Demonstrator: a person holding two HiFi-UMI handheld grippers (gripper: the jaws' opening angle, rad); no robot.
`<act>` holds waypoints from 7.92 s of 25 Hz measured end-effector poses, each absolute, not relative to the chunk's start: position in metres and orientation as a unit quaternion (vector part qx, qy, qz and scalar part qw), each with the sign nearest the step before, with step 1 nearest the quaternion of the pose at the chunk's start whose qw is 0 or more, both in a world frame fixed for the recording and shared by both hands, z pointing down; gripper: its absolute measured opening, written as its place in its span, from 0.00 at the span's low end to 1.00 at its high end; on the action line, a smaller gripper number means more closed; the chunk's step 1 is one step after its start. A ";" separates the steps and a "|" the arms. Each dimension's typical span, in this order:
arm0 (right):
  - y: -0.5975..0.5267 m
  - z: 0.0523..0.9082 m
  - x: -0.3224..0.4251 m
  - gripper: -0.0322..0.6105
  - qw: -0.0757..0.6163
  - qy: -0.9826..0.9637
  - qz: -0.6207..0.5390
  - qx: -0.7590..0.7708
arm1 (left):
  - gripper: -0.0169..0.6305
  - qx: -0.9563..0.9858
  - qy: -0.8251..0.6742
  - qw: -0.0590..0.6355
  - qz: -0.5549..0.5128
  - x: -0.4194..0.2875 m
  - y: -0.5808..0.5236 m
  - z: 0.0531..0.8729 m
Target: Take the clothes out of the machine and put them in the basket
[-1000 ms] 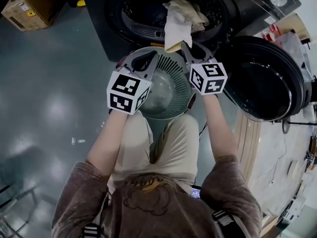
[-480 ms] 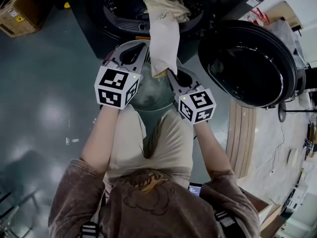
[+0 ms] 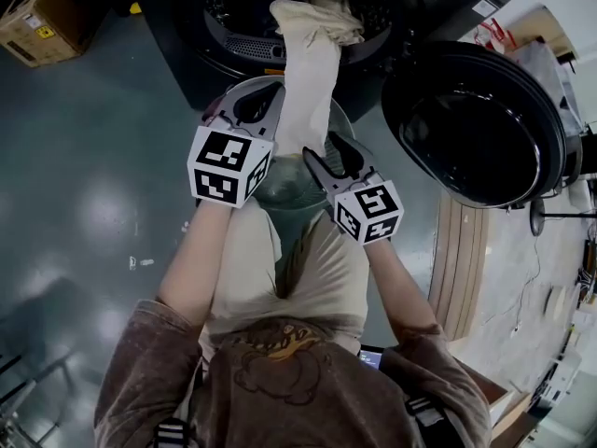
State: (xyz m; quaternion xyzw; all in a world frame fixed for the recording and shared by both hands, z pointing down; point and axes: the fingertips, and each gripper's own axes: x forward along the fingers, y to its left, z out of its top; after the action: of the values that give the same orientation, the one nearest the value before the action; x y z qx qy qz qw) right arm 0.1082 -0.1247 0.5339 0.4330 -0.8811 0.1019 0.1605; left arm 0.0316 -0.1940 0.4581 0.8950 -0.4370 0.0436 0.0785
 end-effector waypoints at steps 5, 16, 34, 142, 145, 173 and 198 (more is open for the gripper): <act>-0.163 0.518 0.111 0.47 0.147 -0.880 0.085 0.444 | 0.04 0.895 -0.437 0.080 0.043 0.030 -0.195 0.458; -0.302 0.520 0.117 0.57 0.150 -0.852 0.074 0.495 | 0.04 0.896 -0.433 0.082 0.055 0.026 -0.197 0.464; -0.394 0.580 0.133 0.40 0.251 -0.783 0.107 0.559 | 0.04 0.893 -0.436 0.098 0.055 0.012 -0.205 0.471; -0.157 0.567 0.103 0.15 0.267 -0.852 0.125 0.432 | 0.04 0.897 -0.428 0.095 0.048 0.024 -0.191 0.464; -0.134 0.578 0.091 0.16 0.274 -0.859 0.133 0.411 | 0.04 0.896 -0.430 0.095 0.048 0.025 -0.191 0.464; -0.306 0.541 0.088 0.58 0.190 -0.852 0.115 0.474 | 0.04 0.895 -0.432 0.100 0.035 0.015 -0.192 0.462; -0.445 0.599 0.086 0.29 0.315 -0.784 0.120 0.522 | 0.04 0.899 -0.418 0.126 0.033 -0.001 -0.221 0.484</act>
State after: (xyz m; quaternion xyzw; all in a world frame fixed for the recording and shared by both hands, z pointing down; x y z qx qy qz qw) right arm 0.0861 -0.4451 0.5987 0.5221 -0.7835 0.1198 0.3149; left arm -0.0011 -0.2213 0.4837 0.8991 -0.4180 0.0326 0.1262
